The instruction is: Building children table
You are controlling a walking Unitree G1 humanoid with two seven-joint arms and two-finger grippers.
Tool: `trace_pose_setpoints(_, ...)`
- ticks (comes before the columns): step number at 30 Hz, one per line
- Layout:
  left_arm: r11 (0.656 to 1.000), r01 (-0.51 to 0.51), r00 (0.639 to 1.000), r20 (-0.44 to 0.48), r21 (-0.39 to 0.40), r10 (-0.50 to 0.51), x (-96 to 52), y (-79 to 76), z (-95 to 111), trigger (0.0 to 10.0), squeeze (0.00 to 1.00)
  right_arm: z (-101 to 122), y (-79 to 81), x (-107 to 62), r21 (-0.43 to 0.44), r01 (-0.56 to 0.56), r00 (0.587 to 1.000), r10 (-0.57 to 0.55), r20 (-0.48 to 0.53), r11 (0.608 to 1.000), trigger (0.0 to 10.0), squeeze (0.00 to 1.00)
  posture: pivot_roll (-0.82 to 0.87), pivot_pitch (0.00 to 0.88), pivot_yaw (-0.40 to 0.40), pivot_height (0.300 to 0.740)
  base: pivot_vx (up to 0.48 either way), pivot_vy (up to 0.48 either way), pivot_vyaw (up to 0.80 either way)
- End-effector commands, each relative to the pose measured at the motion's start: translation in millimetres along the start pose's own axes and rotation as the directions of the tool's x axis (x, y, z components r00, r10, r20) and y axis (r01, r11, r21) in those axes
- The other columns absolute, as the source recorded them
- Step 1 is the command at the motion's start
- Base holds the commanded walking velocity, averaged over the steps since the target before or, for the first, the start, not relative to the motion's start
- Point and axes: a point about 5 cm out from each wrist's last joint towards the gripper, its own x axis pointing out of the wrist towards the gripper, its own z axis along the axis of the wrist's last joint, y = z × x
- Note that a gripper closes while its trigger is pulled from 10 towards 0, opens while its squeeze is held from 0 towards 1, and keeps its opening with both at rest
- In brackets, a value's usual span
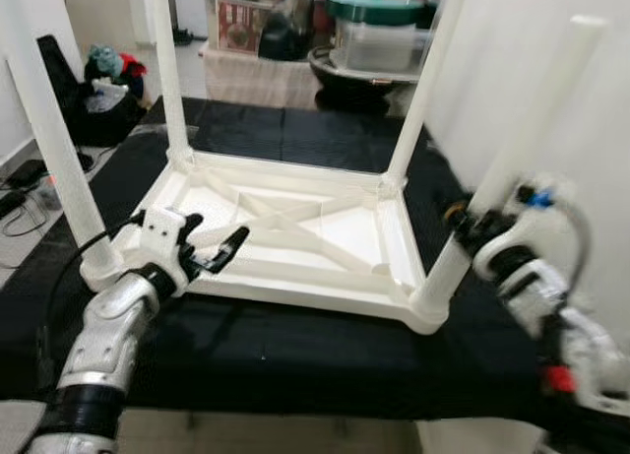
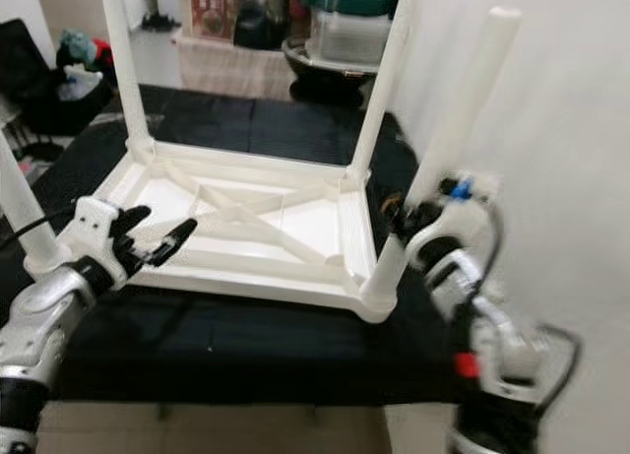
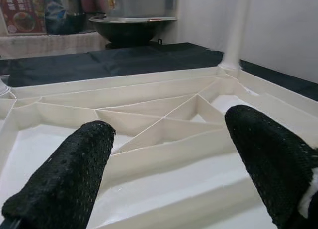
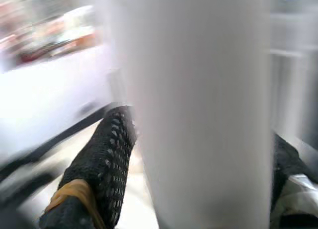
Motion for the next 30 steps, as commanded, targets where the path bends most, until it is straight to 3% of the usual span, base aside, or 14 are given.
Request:
trace_pose_setpoints(1,1.000,0.007,1.000,-0.014,-0.001,-0.007,-0.5,-2.1,-3,10.0,0.36,-5,18.5,7.4,-0.012,-0.164,0.987,0.163,-0.007,0.986,9.4,0.00,0.07,0.000,-0.120,0.740,0.000,0.000,0.00)
trace_pose_setpoints(3,1.000,0.007,1.000,-0.014,-0.001,-0.007,-0.5,-2.1,-3,10.0,0.36,-5,18.5,7.4,-0.012,-0.164,0.987,0.163,-0.007,0.986,9.4,0.00,0.07,0.000,-0.120,0.740,0.000,0.000,0.00)
trace_pose_setpoints(4,1.000,0.006,1.000,-0.014,0.000,-0.006,-0.6,-2.2,-3,10.0,0.36,-10,15.7,9.0,-0.014,-0.148,0.989,0.148,-0.018,0.989,3.5,0.00,0.08,0.000,-0.122,0.740,0.000,0.000,0.00)
trace_pose_setpoints(5,1.000,0.006,1.000,-0.014,0.001,-0.006,-0.9,-2.4,-3,10.0,0.36,-14,10.1,11.3,-0.003,-0.117,0.993,0.117,-0.032,0.993,0.0,0.00,0.08,0.000,-0.122,0.740,0.000,0.000,0.00)
trace_pose_setpoints(10,1.000,0.006,1.000,-0.017,0.005,-0.006,-2.6,-1.2,-3,10.0,0.36,-40,-24.9,20.5,0.006,0.233,0.961,-0.230,-0.154,0.972,0.0,0.00,0.09,0.000,-0.119,0.740,0.000,0.000,0.00)
trace_pose_setpoints(15,1.000,0.010,1.000,-0.021,0.009,-0.010,-3.6,0.6,-2,10.0,0.36,-43,-25.7,13.5,-0.039,0.244,0.954,-0.247,-0.171,0.969,0.0,0.00,0.08,0.000,-0.108,0.740,0.000,0.000,0.00)
trace_pose_setpoints(18,1.000,0.013,1.000,-0.022,0.010,-0.012,-2.6,0.1,-2,10.0,0.36,-48,-44.1,7.2,-0.082,0.413,0.883,-0.421,-0.206,0.907,0.0,0.00,0.08,0.000,-0.103,0.740,0.000,0.000,0.00)
trace_pose_setpoints(20,1.000,0.015,1.000,-0.022,0.011,-0.014,-1.9,-0.3,-2,10.0,0.36,-52,-57.5,1.5,-0.117,0.532,0.807,-0.544,-0.228,0.838,0.0,0.00,0.08,0.000,-0.103,0.740,0.000,0.000,0.00)
trace_pose_setpoints(22,1.000,0.020,1.000,-0.019,0.007,-0.020,1.2,-3.5,-2,10.0,0.36,-66,-102.5,-52.8,-0.116,0.971,0.185,-0.965,-0.185,0.208,0.0,0.00,0.08,0.000,-0.112,0.740,0.000,0.000,0.00)
trace_pose_setpoints(23,1.000,0.020,1.000,-0.019,0.007,-0.020,1.2,-3.5,-2,10.0,0.36,-66,-102.5,-52.8,-0.116,0.971,0.185,-0.965,-0.185,0.208,0.0,0.00,0.08,0.000,-0.112,0.740,0.000,0.000,0.00)
trace_pose_setpoints(24,1.000,0.019,1.000,-0.016,0.003,-0.019,1.7,-4.2,-2,10.0,0.36,-75,-100.9,-63.6,-0.106,0.994,0.019,-0.980,-0.196,0.040,0.0,0.00,0.08,0.000,-0.109,0.740,0.000,0.000,0.00)
trace_pose_setpoints(28,1.000,0.024,1.000,-0.019,-0.003,-0.024,0.4,-6.6,-3,10.0,0.35,-90,-75.0,-32.1,-0.119,0.978,0.137,-0.954,-0.266,0.174,0.0,0.00,0.08,0.000,-0.110,0.740,0.000,0.000,0.00)
trace_pose_setpoints(29,1.000,0.026,0.999,-0.021,-0.002,-0.026,0.1,-7.2,-4,10.0,0.36,-90,-70.6,-27.2,-0.142,0.969,0.160,-0.952,-0.263,0.202,4.3,0.00,0.08,0.000,-0.110,0.740,0.000,0.000,0.00)
trace_pose_setpoints(30,1.000,0.026,0.999,-0.021,-0.002,-0.026,0.1,-7.2,-4,10.0,0.36,-90,-70.6,-27.2,-0.142,0.969,0.160,-0.952,-0.263,0.202,4.3,0.00,0.08,0.000,-0.110,0.740,0.000,0.000,0.00)
